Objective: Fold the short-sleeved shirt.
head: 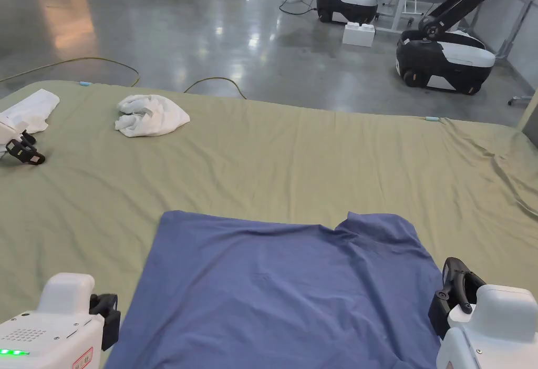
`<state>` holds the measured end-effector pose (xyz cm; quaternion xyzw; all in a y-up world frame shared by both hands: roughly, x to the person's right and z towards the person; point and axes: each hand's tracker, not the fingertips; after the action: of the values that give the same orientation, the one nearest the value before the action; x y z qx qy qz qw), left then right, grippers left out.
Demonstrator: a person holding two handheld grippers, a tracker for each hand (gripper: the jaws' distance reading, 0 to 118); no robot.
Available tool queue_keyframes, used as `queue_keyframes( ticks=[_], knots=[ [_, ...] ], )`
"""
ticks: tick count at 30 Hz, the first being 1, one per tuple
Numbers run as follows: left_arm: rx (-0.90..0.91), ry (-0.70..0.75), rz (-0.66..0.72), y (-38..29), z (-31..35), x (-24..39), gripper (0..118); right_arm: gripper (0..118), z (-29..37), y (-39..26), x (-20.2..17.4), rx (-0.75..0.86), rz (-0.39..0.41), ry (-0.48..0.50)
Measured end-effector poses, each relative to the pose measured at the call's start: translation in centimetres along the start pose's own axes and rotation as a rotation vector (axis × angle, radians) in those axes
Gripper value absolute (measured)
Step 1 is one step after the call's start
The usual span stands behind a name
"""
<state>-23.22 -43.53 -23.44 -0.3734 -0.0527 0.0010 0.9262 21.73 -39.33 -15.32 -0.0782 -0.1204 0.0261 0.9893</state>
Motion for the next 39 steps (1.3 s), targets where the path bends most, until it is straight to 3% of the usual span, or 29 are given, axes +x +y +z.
queue_keyframes(
  ticks=[5, 6, 9, 10, 15, 18, 20, 21, 22, 24, 28, 29, 32, 39],
  knots=[
    [-0.233, -0.032, 0.079, -2.3, -2.5, -2.6, 6, 0, -0.4, -1.0, 0.1, -0.06, -0.002, 0.005],
    [-0.261, -0.012, 0.069, -2.8, -2.8, -2.8, 15, 0, -0.4, -1.2, 0.1, -0.073, -0.002, 0.005],
    [-0.329, 0.016, 0.064, -4.0, -3.6, -3.0, 71, 0, -0.4, -1.9, 0.2, -0.099, 0.005, 0.002],
    [-0.335, 0.017, 0.077, -4.2, -3.9, -3.0, 72, 0, -0.4, -2.1, 0.3, -0.107, 0.008, 0.0],
    [-0.475, 0.092, 0.109, -6.5, -7.2, -2.7, 72, 0, -0.4, -3.1, 0.8, -0.149, 0.009, -0.011],
    [-0.446, 0.107, 0.12, -6.8, -7.6, -1.8, 69, 0, -0.3, -3.7, 1.2, -0.176, 0.012, -0.021],
    [-0.445, 0.12, 0.046, -6.6, -7.2, -0.7, 54, 0, -0.2, -4.1, 1.5, -0.189, 0.008, -0.026],
    [-0.441, 0.101, 0.012, -6.5, -7.2, 0.0, 30, 0, -0.2, -4.3, 1.7, -0.2, 0.005, -0.03],
    [-0.443, 0.064, 0.006, -6.4, -7.3, 0.5, 18, 0, -0.1, -4.5, 1.9, -0.212, 0.003, -0.036],
    [-0.455, 0.088, -0.047, -6.4, -7.3, 1.8, 11, 0, 0.0, -5.0, 2.8, -0.252, -0.014, -0.038],
    [-0.453, 0.082, -0.074, -6.2, -7.0, 1.5, 9, 2, 0.7, -5.8, 5.1, -0.345, -0.029, -0.049],
    [-0.448, 0.072, -0.077, -6.1, -6.6, 1.2, 9, 10, 1.0, -6.1, 5.9, -0.376, -0.024, -0.051],
    [-0.43, 0.065, -0.087, -5.6, -5.6, 0.6, 9, 69, 1.7, -7.3, 8.3, -0.51, -0.004, -0.061],
    [-0.393, 0.057, -0.081, -5.1, -4.4, 0.1, 9, 79, 3.1, -11.2, 10.9, -0.8, -0.02, 0.004]
  ],
)
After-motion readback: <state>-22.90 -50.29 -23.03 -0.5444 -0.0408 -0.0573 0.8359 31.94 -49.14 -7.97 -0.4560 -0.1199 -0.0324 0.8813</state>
